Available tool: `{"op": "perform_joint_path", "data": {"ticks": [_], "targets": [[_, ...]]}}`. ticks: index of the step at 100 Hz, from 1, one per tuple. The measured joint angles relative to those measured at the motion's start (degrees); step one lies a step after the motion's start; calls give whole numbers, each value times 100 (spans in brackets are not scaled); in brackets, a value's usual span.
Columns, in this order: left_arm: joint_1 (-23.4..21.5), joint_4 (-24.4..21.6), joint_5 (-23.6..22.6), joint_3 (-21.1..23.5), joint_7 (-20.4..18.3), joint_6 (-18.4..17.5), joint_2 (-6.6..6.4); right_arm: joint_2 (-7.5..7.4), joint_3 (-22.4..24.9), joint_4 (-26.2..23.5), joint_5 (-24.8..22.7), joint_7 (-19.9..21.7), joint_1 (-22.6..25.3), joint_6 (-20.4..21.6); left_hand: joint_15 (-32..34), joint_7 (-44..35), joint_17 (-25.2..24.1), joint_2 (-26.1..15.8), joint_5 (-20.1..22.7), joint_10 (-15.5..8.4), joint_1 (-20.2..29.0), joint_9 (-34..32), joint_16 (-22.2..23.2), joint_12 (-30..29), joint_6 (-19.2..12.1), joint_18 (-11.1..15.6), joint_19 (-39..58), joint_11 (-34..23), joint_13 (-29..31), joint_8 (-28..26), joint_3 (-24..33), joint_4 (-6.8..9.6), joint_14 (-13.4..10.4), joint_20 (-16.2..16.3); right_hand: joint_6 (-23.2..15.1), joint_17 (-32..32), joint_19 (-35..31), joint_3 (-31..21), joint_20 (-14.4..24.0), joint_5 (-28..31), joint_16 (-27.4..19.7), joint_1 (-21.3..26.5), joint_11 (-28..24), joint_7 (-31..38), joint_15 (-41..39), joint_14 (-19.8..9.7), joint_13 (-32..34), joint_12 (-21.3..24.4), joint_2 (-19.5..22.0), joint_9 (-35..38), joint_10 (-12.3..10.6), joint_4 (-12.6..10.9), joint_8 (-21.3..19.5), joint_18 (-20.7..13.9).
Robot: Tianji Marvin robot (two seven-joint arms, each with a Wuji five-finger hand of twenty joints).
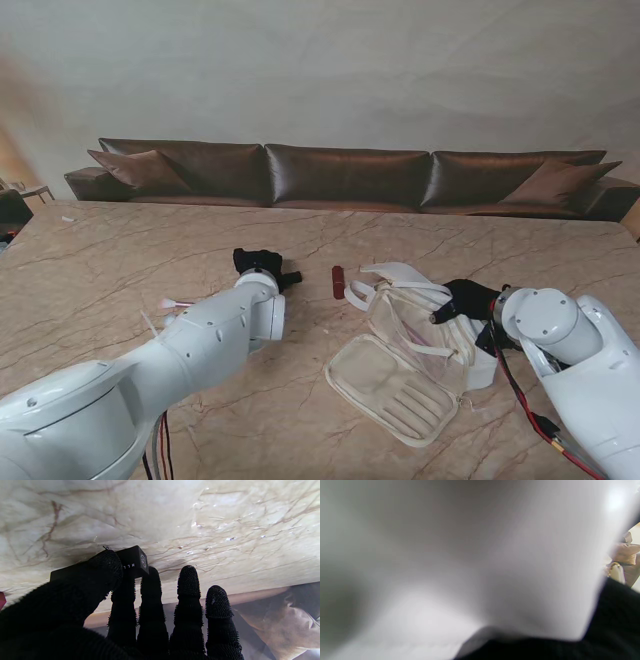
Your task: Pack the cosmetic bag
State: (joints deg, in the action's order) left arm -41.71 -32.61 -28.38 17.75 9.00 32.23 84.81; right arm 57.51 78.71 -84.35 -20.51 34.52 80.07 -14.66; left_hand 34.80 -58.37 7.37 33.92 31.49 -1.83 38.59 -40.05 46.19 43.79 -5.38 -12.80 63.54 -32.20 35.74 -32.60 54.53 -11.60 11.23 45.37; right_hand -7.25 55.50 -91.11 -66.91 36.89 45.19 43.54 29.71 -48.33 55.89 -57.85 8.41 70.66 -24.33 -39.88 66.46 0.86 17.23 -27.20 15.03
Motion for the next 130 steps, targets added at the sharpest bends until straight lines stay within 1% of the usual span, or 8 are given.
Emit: {"op": "perform_joint_path", "data": {"ticks": [20, 32, 41, 48, 73, 88, 102, 130], "targets": [[-86, -479, -274, -1, -215, 16, -357, 0, -13, 9, 4, -14, -7, 2, 3, -1, 1, 0, 9, -11, 2, -159, 0, 83, -26, 0, 0, 23, 9, 67, -17, 0, -11, -19, 0, 3, -6, 0, 0, 3, 3, 0, 0, 0, -8, 1, 8, 0, 0, 0, 0, -1, 0, 0], [-144, -568, -349, 100, -165, -107, -490, 0, -22, 19, 4, -16, -14, 10, -122, -59, -129, 134, 19, -11, -291, 25, -76, -735, -9, -7, -210, -117, 9, 393, 51, 28, -12, -203, 0, 4, -10, 0, 0, 3, 5, 0, 0, 0, -16, 1, 9, 0, 0, 0, 0, -2, 0, 0], [-150, -613, -411, 99, -120, -352, -570, 0, -25, 21, 4, -15, -18, 14, -344, 343, -307, 133, 186, -11, -796, 151, -208, -1034, 349, -14, -474, 0, -134, 443, 382, 285, -97, -350, 0, 6, -12, -1, 0, 3, 5, 0, 0, 0, -26, 1, 9, 0, 0, 0, 0, -2, 0, 0], [-148, -612, -433, 89, -72, -555, -597, 0, -25, 20, 5, -15, -17, 16, -419, 703, -402, 133, 181, -11, -943, 292, -267, -1076, 542, -25, -603, 62, -282, 438, 424, 288, -101, -424, 0, 7, -20, -1, 0, 4, 5, 0, 0, 0, -32, 1, 9, 0, 0, 0, 0, -2, 0, 0], [-71, -321, -360, -9, 102, -791, -468, 0, -17, 2, -2, -15, -3, 42, -481, 997, -483, 133, 243, -11, -993, 313, -292, -1120, 617, -33, -774, 106, -348, 404, 422, 288, -125, -452, 0, 15, -32, -1, 0, 4, 4, 0, 0, 0, -42, 1, 9, 0, 0, 0, 0, -2, 0, 0], [10, -126, -325, -118, 104, -859, -376, 0, -25, -1, -1, -14, -3, 41, -451, 512, -441, 572, 244, -11, -408, 280, -292, -1106, 602, -35, -758, 58, -348, 673, 194, -113, -125, -452, 0, 26, -33, -1, 0, 4, 4, 0, 0, 0, -48, 1, 9, 0, 0, 0, 0, -2, 0, 0], [42, 71, -327, -206, 221, -987, -303, -2, -54, -1, 7, -9, -16, 41, -312, -450, -289, 743, 390, -165, -283, 136, -288, -949, -31, -49, -580, -148, -192, 593, 424, -159, -174, -452, 0, 29, -40, -1, 0, 4, 4, 0, 0, 0, -71, 1, 9, 0, 0, 0, 0, -4, -1, 0], [10, 238, -344, -204, 523, -1191, -255, -5, -78, -1, 7, 8, -35, 34, -141, -505, -112, 799, 590, -274, -305, -592, -217, -94, -168, -52, -372, -75, 222, 909, 569, -185, -238, -500, 0, 72, -40, -1, 0, 4, 3, 0, 0, 0, -73, 1, 9, 0, 0, 0, 0, -4, -1, -17]]}}
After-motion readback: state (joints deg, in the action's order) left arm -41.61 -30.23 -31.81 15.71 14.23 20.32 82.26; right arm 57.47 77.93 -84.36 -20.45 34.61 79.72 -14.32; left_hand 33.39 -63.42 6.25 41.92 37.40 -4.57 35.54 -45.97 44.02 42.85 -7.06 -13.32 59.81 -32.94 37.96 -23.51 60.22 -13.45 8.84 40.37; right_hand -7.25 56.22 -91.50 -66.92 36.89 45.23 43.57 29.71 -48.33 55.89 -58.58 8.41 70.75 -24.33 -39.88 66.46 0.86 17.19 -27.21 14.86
